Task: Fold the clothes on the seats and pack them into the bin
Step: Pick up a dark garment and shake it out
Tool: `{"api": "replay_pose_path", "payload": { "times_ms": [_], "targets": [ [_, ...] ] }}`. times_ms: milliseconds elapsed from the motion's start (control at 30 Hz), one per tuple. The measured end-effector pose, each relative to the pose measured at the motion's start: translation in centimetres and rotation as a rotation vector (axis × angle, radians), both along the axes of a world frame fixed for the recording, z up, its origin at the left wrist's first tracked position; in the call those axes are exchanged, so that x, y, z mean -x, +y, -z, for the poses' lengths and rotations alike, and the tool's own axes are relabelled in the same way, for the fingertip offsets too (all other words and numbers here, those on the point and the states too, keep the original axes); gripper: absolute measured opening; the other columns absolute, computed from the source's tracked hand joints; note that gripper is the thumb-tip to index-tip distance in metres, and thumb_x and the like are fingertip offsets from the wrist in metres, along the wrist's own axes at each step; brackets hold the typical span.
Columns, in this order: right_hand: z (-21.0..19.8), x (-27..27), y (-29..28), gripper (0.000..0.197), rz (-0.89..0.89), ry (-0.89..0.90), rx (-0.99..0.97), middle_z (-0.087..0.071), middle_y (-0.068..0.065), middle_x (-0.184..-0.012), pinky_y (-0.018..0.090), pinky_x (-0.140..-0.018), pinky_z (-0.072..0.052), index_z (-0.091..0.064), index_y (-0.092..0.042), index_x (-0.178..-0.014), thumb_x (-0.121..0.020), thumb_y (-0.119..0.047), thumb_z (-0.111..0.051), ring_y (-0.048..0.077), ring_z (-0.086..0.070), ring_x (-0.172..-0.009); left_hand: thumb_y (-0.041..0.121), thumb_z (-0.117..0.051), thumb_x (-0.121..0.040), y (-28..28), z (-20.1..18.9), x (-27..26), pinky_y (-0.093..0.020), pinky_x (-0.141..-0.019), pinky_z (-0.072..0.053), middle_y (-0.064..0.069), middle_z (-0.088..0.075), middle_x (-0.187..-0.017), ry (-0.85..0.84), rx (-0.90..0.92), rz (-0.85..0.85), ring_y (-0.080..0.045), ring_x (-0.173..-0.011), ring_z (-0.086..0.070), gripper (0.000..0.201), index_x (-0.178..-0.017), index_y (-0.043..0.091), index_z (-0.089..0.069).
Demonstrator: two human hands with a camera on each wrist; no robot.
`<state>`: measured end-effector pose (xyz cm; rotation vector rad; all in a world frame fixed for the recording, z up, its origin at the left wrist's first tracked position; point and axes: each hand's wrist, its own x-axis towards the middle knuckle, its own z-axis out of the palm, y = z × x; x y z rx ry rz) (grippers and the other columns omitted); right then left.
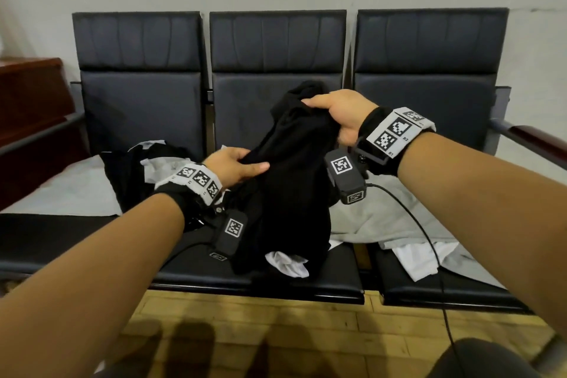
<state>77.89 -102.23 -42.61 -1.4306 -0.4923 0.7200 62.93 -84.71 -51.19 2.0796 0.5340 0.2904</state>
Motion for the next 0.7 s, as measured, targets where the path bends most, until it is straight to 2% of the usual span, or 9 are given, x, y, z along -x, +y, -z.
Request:
{"api": "replay_pose_path", "payload": {
  "times_ms": [67,133,233,333,433,500,567,633,700],
  "targets": [
    [0.8,-1.5,-0.5,0.035,0.063,-0.179,0.142,-0.07,0.022,-0.106,0.054,-0.088,-0.055,-0.069,0.001,-0.102,-0.074,-0.017,-0.079,0.038,-0.068,-0.099,0.049,-0.075,-0.075,1.6,-0.4,0.8,-0.027,-0.071,-0.047,0.008,-0.064,-0.062,-0.003,-0.036,-0.074,-0.011,-0.06,-0.057,0.037,-0.08,0.013,-0.071],
    [2.4,-4.0,-0.6,0.051,0.066,-0.35,0.314,-0.072,0.021,-0.103,0.06,-0.087,-0.053,-0.071,0.001,-0.098,-0.057,-0.027,-0.085,0.04,-0.069,-0.097,0.049,-0.073,-0.077,3.2,-0.8,1.5,-0.029,-0.068,-0.044,0.007,-0.06,-0.057,-0.013,-0.031,-0.144,-0.012,-0.056,-0.05,0.033,-0.067,0.017,-0.07],
    [3.4,-5.0,-2.2,0.043,0.036,-0.632,0.578,-0.072,0.014,-0.095,0.043,-0.085,-0.057,-0.071,0.0,-0.097,-0.072,-0.032,-0.084,0.032,-0.069,-0.09,0.043,-0.069,-0.083,5.2,-1.5,2.1,-0.029,-0.069,-0.044,0.001,-0.062,-0.065,-0.03,0.007,-0.204,-0.012,-0.058,-0.051,0.027,-0.075,0.017,-0.074],
    [4.1,-6.0,-3.8,0.032,0.024,-0.707,0.679,-0.067,0.002,-0.079,0.022,-0.05,-0.05,-0.073,-0.009,-0.093,-0.078,-0.037,-0.08,0.021,-0.061,-0.069,0.027,-0.056,-0.096,5.8,-2.7,2.4,-0.023,-0.067,-0.05,-0.005,-0.063,-0.085,-0.11,0.175,-0.27,-0.013,-0.069,-0.06,0.02,-0.104,0.011,-0.064],
    [4.4,-7.2,-4.8,0.022,0.031,-0.649,0.668,-0.064,0.004,-0.073,0.022,-0.037,-0.04,-0.074,-0.013,-0.093,-0.078,-0.028,-0.082,0.019,-0.051,-0.049,0.022,-0.046,-0.102,6.3,-3.7,2.7,-0.036,-0.073,-0.053,-0.008,-0.062,-0.093,-0.199,0.348,-0.355,-0.021,-0.08,-0.063,0.011,-0.101,0.016,-0.055],
    [4.3,-7.6,-5.4,0.018,0.012,-0.666,0.68,-0.071,0.01,-0.082,0.034,-0.062,-0.058,-0.076,-0.012,-0.09,-0.078,-0.024,-0.082,0.023,-0.063,-0.066,0.023,-0.045,-0.102,7.0,-4.1,3.0,-0.044,-0.081,-0.051,-0.01,-0.061,-0.095,-0.219,0.342,-0.406,-0.025,-0.08,-0.063,0.012,-0.096,0.018,-0.053],
    [4.2,-7.8,-5.9,0.018,0.058,-0.733,0.691,-0.073,0.011,-0.091,0.04,-0.088,-0.055,-0.077,-0.008,-0.09,-0.079,-0.022,-0.08,0.025,-0.067,-0.091,0.024,-0.046,-0.101,7.4,-4.4,3.2,-0.043,-0.081,-0.05,-0.009,-0.061,-0.094,-0.222,0.325,-0.429,-0.023,-0.079,-0.063,0.01,-0.098,0.018,-0.054],
    [4.2,-8.1,-6.3,0.019,0.148,-0.754,0.635,-0.071,0.013,-0.093,0.043,-0.086,-0.055,-0.074,-0.006,-0.093,-0.084,-0.022,-0.076,0.03,-0.066,-0.094,0.024,-0.05,-0.099,7.5,-4.7,3.3,-0.041,-0.079,-0.05,-0.01,-0.061,-0.101,-0.21,0.303,-0.436,-0.025,-0.088,-0.062,0.012,-0.106,0.015,-0.055],
    [4.2,-8.1,-6.6,0.017,0.205,-0.745,0.554,-0.068,0.011,-0.09,0.046,-0.081,-0.058,-0.07,-0.01,-0.094,-0.088,-0.026,-0.071,0.032,-0.066,-0.09,0.023,-0.056,-0.097,7.5,-5.1,3.6,-0.042,-0.076,-0.052,-0.015,-0.06,-0.105,-0.204,0.293,-0.44,-0.03,-0.098,-0.06,0.014,-0.099,0.01,-0.059]
  ]
}}
